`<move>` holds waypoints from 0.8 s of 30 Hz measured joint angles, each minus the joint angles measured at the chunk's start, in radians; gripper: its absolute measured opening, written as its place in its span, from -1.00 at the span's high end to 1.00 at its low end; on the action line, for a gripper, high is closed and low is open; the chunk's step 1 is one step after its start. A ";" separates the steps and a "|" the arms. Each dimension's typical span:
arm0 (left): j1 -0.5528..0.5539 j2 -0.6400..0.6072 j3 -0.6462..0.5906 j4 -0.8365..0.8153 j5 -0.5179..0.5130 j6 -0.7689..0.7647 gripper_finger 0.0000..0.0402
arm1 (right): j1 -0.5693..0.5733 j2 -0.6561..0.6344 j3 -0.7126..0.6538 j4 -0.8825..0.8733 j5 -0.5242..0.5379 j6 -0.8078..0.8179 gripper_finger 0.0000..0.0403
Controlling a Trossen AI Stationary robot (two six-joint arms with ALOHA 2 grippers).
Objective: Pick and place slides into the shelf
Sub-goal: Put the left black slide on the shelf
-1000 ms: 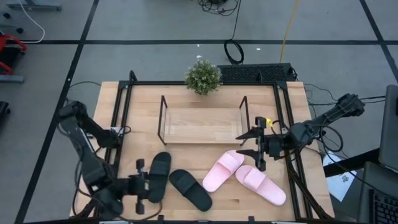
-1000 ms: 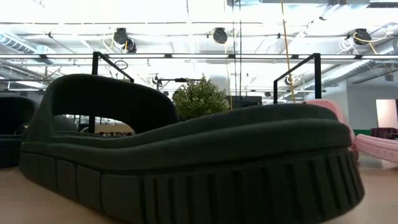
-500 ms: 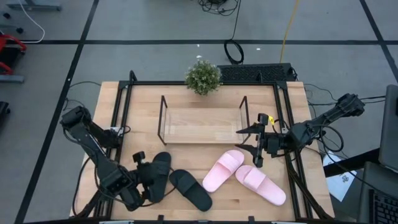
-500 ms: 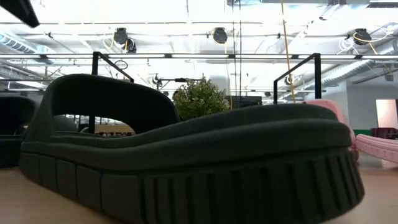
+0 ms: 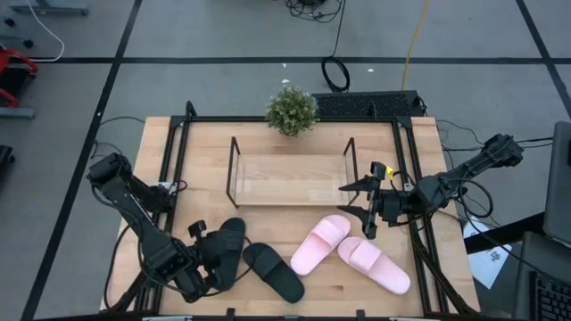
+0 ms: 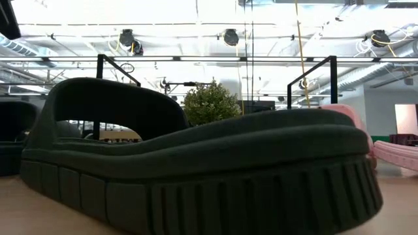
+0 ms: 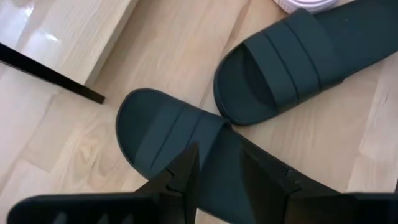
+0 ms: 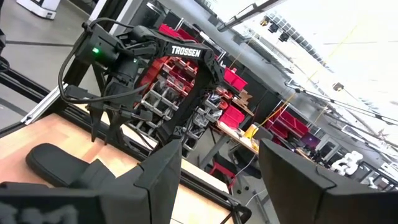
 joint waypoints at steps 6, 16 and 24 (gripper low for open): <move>0.016 0.000 0.000 0.007 0.003 -0.020 0.44 | 0.000 0.000 0.000 0.000 -0.001 -0.005 -0.02; 0.025 0.000 0.000 0.006 0.016 -0.015 0.44 | 0.000 0.000 0.000 0.000 -0.002 -0.006 -0.02; 0.026 0.000 0.000 0.002 0.016 0.011 0.43 | 0.000 0.000 0.000 0.000 -0.002 -0.006 -0.02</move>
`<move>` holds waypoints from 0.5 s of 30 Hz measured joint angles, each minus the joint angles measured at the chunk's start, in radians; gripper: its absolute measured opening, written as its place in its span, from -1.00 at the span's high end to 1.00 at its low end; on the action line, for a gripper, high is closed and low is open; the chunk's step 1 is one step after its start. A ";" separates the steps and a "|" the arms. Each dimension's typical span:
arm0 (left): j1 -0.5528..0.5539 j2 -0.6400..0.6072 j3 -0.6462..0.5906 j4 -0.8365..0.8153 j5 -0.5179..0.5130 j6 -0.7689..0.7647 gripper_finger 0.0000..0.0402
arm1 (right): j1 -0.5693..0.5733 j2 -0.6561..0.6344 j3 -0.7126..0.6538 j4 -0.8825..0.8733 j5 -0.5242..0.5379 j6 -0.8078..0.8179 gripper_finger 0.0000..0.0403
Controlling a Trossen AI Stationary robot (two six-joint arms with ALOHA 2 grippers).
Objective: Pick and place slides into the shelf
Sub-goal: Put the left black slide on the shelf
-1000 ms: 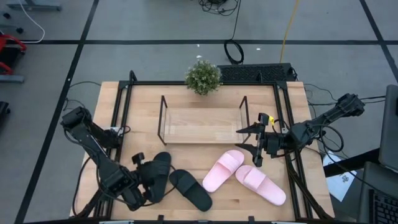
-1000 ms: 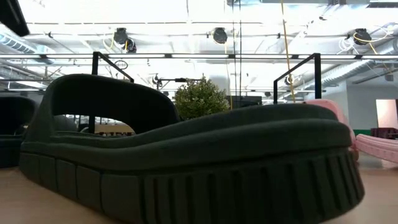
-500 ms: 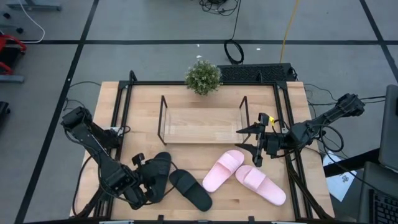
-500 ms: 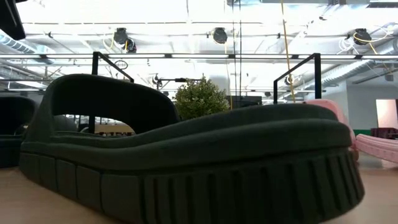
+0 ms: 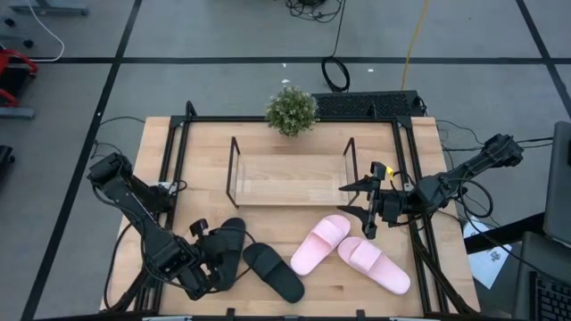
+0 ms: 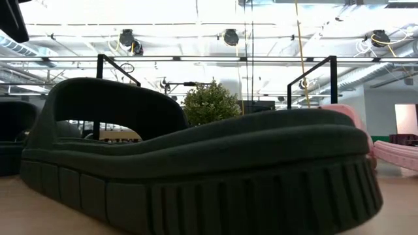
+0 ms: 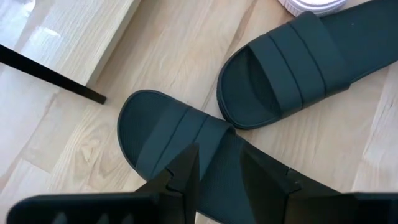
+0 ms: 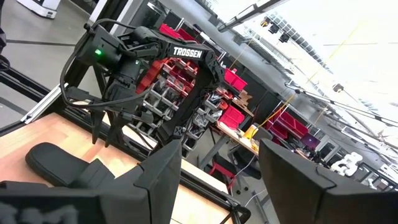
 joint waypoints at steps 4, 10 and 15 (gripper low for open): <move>0.000 0.000 0.000 -0.008 0.006 -0.003 0.43 | 0.000 0.000 0.000 0.000 0.000 0.000 -0.02; 0.007 0.000 0.000 -0.021 0.006 -0.004 0.43 | 0.000 0.000 0.000 0.000 0.000 0.000 -0.02; 0.008 0.000 0.000 -0.021 0.003 -0.003 0.43 | 0.000 0.000 0.000 0.000 0.000 0.000 -0.02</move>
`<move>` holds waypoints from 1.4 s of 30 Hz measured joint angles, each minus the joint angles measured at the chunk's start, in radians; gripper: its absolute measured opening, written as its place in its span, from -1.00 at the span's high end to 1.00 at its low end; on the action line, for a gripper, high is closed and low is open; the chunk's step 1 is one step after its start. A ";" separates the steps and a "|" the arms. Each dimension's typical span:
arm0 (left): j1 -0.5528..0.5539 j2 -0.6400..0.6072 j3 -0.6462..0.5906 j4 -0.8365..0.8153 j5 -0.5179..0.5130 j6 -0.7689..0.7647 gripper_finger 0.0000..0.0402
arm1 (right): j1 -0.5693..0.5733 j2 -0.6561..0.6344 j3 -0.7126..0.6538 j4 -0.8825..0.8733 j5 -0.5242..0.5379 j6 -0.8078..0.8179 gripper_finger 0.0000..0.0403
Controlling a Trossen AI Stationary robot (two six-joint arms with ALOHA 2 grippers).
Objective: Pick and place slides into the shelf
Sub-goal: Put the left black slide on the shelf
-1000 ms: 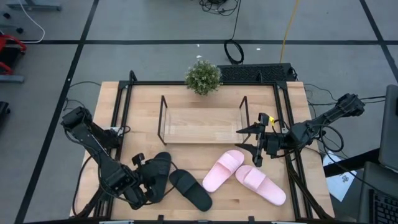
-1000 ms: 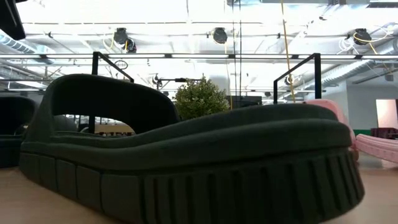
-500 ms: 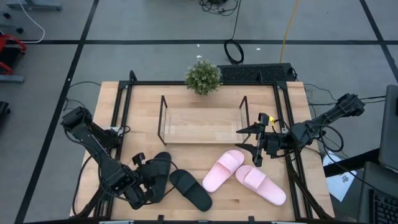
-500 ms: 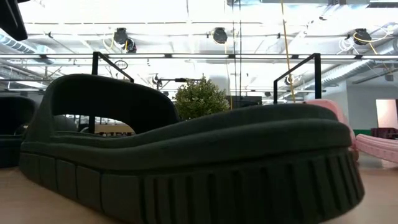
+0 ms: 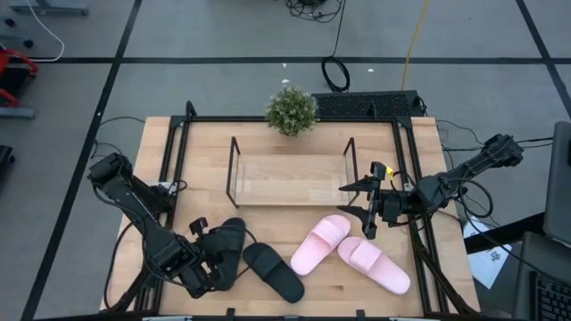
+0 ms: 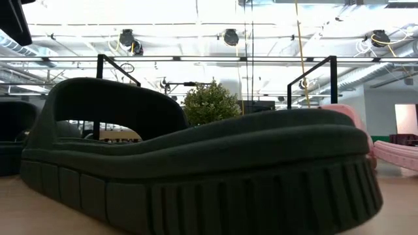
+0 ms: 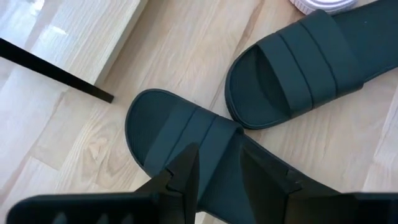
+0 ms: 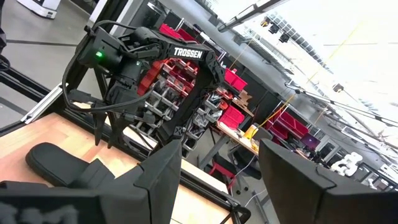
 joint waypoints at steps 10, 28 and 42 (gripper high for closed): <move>0.000 0.000 0.000 0.002 -0.022 -0.038 0.12 | 0.000 0.000 0.000 0.000 0.000 0.000 -0.02; -0.005 0.070 -0.001 0.064 0.038 0.026 -0.30 | 0.000 0.000 -0.001 0.000 0.000 0.001 -0.02; -0.006 0.104 -0.001 0.114 0.050 0.140 -0.31 | 0.000 0.000 -0.001 0.000 -0.001 0.003 -0.02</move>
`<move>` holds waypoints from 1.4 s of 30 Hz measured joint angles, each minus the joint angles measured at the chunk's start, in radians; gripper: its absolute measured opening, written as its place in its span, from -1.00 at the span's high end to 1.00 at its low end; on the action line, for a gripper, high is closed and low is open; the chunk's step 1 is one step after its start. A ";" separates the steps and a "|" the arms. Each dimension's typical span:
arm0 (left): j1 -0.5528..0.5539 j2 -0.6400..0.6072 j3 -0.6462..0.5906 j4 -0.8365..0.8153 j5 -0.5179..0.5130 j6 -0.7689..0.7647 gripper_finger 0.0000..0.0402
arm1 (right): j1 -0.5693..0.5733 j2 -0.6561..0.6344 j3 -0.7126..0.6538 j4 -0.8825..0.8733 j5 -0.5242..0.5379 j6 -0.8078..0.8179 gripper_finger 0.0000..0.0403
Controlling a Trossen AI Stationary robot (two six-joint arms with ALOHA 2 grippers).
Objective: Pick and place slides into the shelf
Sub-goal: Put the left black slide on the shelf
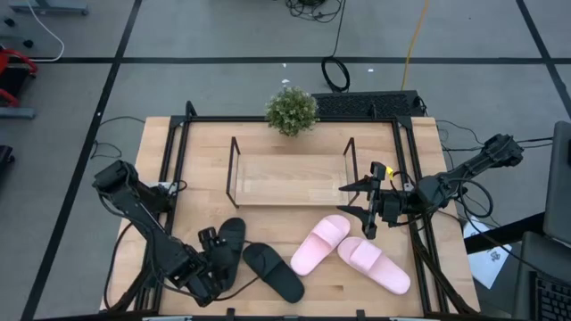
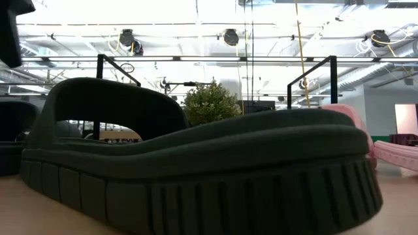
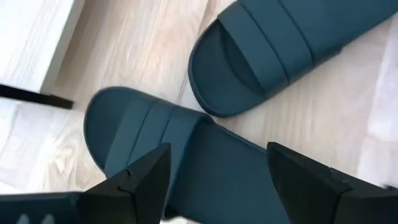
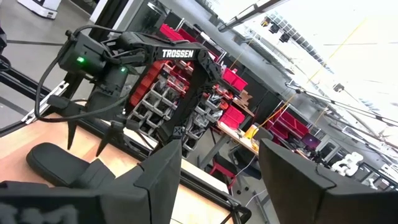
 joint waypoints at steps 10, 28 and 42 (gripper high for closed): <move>0.006 0.105 0.000 -0.024 0.042 -0.010 -0.30 | 0.000 0.000 0.000 0.000 0.000 0.000 -0.02; 0.008 0.129 0.000 -0.116 -0.012 -0.041 -0.31 | 0.000 0.000 0.000 -0.001 0.000 0.001 -0.02; 0.008 0.129 0.000 -0.111 -0.009 -0.041 -0.30 | 0.000 0.000 0.000 -0.001 0.000 0.010 -0.02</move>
